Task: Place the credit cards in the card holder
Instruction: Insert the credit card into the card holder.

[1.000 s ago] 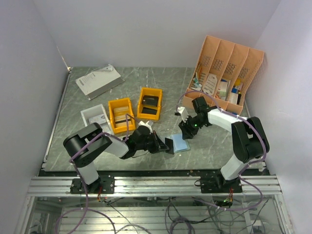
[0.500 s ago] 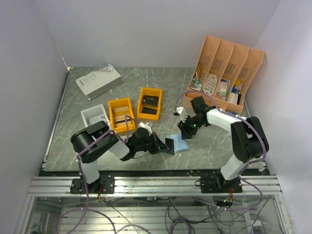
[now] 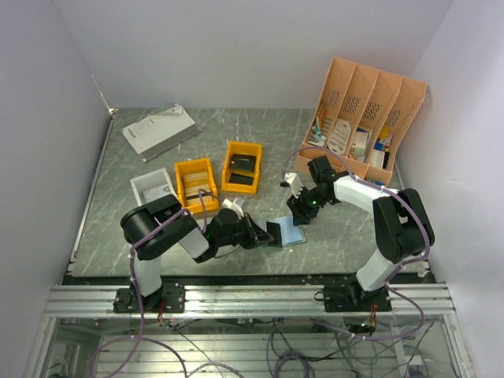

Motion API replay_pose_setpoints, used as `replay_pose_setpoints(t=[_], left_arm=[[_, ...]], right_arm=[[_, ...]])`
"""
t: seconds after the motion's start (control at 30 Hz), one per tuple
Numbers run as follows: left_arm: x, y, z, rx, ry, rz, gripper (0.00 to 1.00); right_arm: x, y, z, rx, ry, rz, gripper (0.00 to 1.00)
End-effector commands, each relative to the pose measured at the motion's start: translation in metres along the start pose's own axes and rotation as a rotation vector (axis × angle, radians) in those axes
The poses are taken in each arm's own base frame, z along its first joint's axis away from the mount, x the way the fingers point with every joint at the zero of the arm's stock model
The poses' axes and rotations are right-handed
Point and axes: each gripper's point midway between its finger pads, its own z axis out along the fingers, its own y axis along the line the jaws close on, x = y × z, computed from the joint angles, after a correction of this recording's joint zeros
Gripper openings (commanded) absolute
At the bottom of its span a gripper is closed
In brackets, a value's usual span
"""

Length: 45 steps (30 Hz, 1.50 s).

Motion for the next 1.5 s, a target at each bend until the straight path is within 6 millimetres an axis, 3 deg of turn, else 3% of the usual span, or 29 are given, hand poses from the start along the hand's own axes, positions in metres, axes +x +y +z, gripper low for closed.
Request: replay_pose_setpoints(t=[0.0, 0.47, 0.93, 1.17, 1.47], left_arm=[[-0.011, -0.012, 0.004, 0.065, -0.053, 0.001, 0.07], [-0.016, -0.012, 0.006, 0.092, -0.100, 0.005, 0.07], [-0.008, 0.005, 0.009, 0.069, -0.107, 0.002, 0.07], [-0.006, -0.004, 0.008, 0.125, -0.118, -0.024, 0.07], [-0.009, -0.009, 0.009, 0.146, -0.134, -0.051, 0.07]], right_arm=[[0.015, 0.005, 0.003, -0.007, 0.049, 0.019, 0.44], [0.017, 0.006, 0.003, -0.012, 0.054, 0.021, 0.46], [0.019, 0.007, 0.003, -0.017, 0.058, 0.022, 0.46], [0.023, 0.006, 0.003, -0.009, 0.074, 0.021, 0.46], [0.009, -0.011, -0.021, 0.102, 0.012, 0.005, 0.50]])
